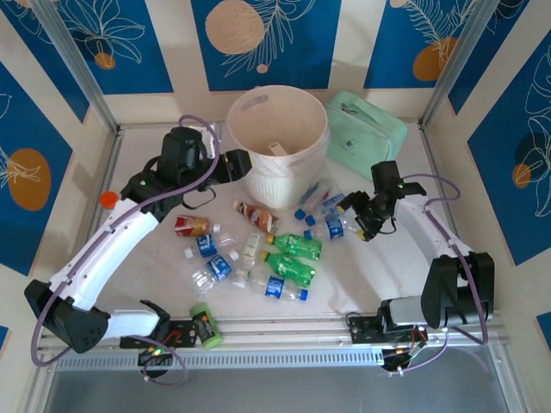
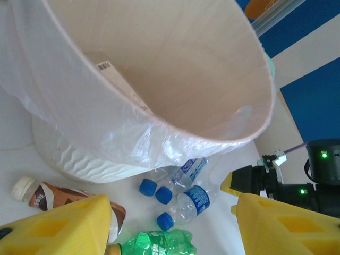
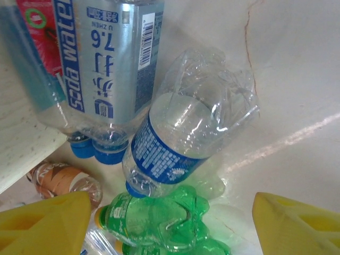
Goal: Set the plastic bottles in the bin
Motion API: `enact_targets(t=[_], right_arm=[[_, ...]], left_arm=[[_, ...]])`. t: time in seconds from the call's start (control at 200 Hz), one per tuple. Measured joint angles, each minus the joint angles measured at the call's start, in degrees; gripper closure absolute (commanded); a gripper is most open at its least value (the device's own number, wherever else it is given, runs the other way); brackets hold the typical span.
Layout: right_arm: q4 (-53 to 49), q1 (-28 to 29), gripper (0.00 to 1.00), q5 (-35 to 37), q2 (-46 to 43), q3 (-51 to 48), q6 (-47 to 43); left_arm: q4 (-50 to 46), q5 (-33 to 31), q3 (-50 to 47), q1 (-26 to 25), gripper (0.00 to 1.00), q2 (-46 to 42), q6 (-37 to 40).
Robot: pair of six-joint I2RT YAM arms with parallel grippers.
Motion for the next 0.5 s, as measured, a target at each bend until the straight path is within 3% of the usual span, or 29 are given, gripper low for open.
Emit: enact_targets(t=[0.5], right_arm=[[5.75,1.05,0.24,2.36,8.11,-2.21,1.95]], left_arm=[[4.28,3.1,-4.35,0.0,0.39,-1.92,-2.54]])
